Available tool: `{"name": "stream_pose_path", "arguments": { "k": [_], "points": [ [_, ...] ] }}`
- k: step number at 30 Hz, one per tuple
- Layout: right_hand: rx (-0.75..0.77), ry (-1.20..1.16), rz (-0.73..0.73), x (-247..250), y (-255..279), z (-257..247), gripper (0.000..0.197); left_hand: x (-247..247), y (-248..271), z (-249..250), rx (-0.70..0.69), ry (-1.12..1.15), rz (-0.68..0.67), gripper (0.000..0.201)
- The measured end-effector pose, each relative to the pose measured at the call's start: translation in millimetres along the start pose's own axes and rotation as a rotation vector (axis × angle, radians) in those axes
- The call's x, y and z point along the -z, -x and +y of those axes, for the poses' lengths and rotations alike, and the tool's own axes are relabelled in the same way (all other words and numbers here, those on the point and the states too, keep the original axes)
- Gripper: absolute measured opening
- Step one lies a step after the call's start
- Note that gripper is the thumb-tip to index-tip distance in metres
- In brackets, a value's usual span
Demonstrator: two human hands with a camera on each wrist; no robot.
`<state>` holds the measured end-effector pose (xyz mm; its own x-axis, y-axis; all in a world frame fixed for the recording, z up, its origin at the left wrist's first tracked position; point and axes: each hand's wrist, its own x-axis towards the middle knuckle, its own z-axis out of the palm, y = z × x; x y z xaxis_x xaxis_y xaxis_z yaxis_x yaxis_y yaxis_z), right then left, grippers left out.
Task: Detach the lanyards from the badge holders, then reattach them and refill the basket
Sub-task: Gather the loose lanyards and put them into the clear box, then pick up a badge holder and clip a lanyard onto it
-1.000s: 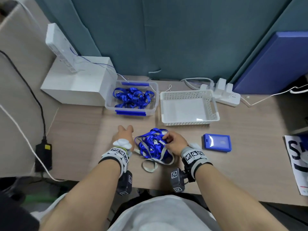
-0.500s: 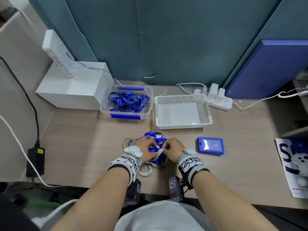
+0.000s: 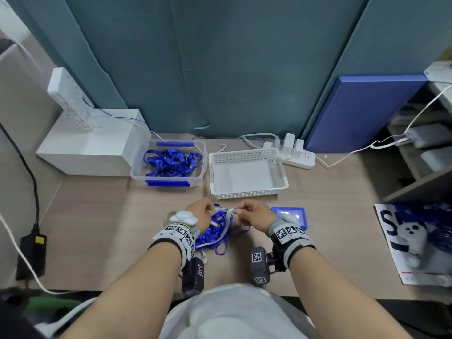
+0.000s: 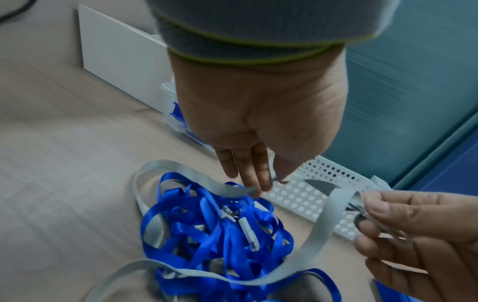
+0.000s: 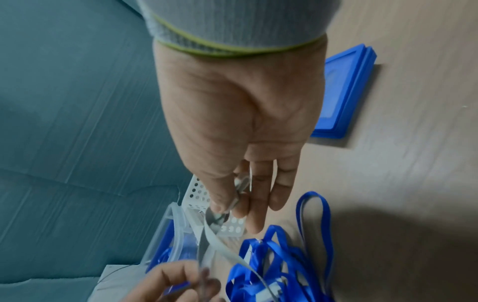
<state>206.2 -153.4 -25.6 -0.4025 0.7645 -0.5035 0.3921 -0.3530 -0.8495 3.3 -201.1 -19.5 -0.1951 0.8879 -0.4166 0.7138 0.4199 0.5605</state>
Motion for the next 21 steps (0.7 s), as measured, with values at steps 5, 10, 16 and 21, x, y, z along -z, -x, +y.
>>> {"name": "stream_pose_path", "arguments": {
  "k": [5, 10, 16, 21],
  "points": [
    [0.041, 0.001, 0.013, 15, 5, -14, 0.02, -4, 3, 33, -0.052, 0.264, -0.033, 0.023],
    [0.106, -0.045, 0.049, 26, 10, -17, 0.023, -10, 4, 48, -0.143, 0.162, -0.039, 0.007],
    [0.078, -0.163, 0.058, 50, 17, -6, 0.02, -21, 9, 64, -0.067, 0.257, -0.03, 0.007],
    [0.075, -0.156, 0.085, 59, 14, 3, 0.01, -25, 12, 86, -0.109, 0.439, -0.067, 0.026]
  ]
}}
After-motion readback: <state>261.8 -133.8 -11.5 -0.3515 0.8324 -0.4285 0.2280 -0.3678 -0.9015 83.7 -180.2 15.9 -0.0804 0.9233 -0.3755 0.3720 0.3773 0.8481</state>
